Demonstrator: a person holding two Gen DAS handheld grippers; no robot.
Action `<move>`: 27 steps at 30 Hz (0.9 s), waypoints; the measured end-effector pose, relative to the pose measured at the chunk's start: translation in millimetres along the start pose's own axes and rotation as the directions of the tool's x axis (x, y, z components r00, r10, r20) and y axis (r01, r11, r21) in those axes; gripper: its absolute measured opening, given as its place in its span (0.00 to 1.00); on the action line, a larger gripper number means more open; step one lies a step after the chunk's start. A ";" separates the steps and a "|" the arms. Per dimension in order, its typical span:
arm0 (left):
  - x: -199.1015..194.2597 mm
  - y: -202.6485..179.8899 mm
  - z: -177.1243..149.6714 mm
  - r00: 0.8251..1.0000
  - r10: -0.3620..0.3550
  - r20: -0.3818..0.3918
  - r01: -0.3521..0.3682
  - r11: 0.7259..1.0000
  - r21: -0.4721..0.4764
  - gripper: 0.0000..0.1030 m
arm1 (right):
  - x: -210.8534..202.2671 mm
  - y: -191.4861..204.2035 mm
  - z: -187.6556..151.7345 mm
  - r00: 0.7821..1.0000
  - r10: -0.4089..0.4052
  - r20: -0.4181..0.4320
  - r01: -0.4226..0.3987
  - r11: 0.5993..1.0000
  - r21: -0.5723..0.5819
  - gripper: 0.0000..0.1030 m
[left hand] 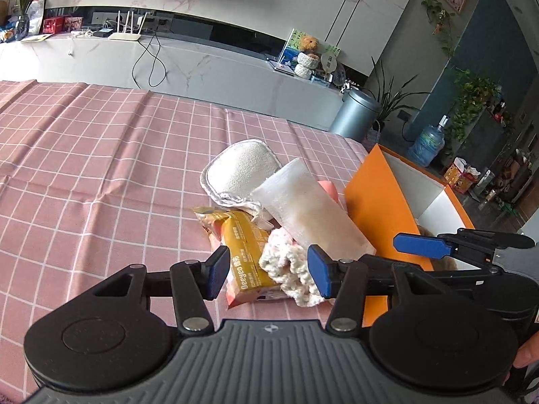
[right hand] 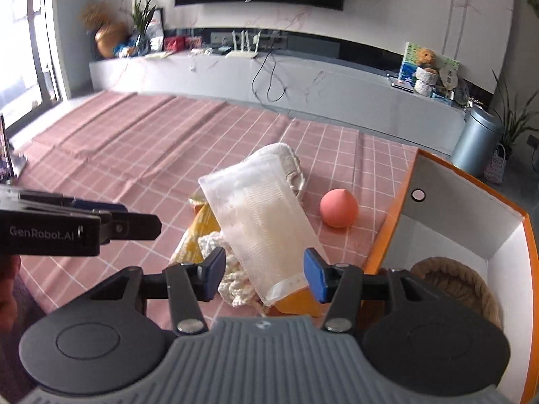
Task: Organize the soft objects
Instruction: 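Grasp the clear plastic bag with the right tool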
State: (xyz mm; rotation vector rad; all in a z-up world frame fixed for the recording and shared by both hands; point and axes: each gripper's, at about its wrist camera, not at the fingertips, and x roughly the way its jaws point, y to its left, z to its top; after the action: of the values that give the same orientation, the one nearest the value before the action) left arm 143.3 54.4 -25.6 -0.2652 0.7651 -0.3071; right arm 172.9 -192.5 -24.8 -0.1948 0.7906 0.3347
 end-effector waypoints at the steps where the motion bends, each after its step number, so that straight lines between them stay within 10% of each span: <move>1: 4.2 2.2 0.9 1.000 0.001 -0.011 -0.001 1.000 -0.003 0.58 | 4.6 1.1 2.2 1.000 -0.001 -0.011 0.001 1.000 -0.017 0.60; 14: 46.6 27.1 11.0 0.995 0.024 -0.097 -0.025 1.000 -0.017 0.55 | 73.5 -5.3 35.0 0.991 0.030 -0.129 -0.038 0.997 -0.060 0.76; 19: 52.0 36.1 11.2 0.993 0.010 -0.116 -0.013 0.999 -0.029 0.55 | 84.8 -4.7 33.8 0.983 0.086 -0.161 -0.092 0.995 -0.029 0.30; 27: 53.9 22.4 11.2 0.992 -0.050 -0.117 0.054 0.998 0.026 0.56 | 67.4 -15.6 35.7 0.989 0.099 -0.107 -0.098 0.995 0.018 0.01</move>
State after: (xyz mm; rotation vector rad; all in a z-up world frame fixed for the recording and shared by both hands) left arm 191.8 56.7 -59.8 -0.2420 0.8688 -0.3852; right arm 246.4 -181.6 -48.1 -0.1634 0.9106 0.4149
